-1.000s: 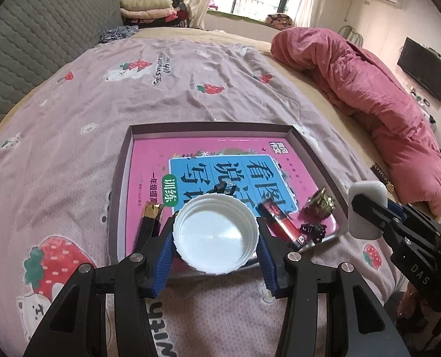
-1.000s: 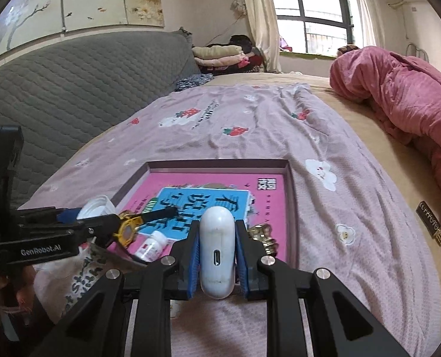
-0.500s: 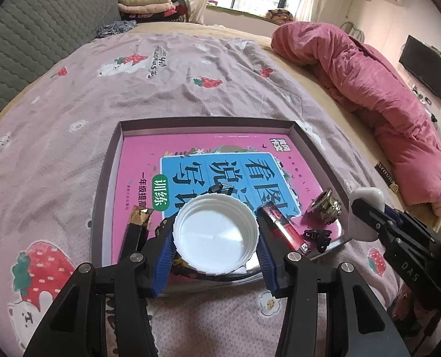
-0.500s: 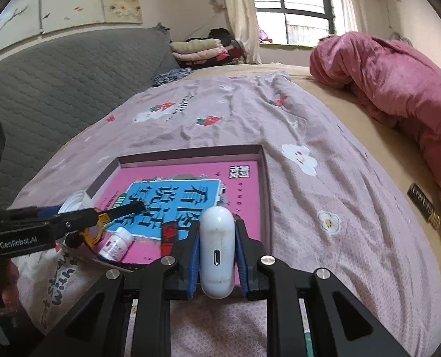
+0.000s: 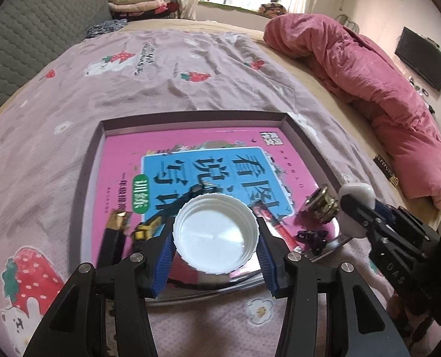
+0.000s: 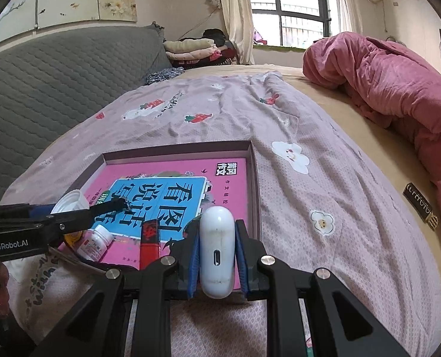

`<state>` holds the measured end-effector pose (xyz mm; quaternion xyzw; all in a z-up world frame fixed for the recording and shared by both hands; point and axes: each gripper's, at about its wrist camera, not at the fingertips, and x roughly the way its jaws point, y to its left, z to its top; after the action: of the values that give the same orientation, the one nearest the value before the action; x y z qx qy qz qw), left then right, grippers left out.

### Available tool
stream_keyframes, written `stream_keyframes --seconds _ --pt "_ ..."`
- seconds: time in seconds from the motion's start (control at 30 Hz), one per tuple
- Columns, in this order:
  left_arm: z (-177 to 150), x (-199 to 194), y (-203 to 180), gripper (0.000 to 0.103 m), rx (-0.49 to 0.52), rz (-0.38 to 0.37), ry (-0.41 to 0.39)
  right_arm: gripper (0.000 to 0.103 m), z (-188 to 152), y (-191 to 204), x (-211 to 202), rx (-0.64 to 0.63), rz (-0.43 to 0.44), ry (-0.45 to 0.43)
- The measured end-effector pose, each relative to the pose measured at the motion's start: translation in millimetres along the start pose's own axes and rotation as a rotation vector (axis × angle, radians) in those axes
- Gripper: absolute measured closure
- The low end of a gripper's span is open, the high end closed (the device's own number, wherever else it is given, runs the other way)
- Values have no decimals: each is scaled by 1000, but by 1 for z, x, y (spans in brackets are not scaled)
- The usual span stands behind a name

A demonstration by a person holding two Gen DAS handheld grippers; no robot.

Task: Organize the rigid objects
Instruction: 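Carry the cap with the left tool while the right tool carries the earbuds case over the tray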

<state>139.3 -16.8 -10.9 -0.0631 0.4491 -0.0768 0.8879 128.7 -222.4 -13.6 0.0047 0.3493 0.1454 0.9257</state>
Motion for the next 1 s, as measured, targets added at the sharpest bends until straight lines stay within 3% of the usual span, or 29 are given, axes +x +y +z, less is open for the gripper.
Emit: stream_keyframes --seconds 0.5,1.0 --pt "1 18 -30 52 39 -22 22 81 -1 -5 7 -15 -29 0" --pt "-8 35 -33 52 29 -18 64 81 -11 -4 19 -34 -40 51"
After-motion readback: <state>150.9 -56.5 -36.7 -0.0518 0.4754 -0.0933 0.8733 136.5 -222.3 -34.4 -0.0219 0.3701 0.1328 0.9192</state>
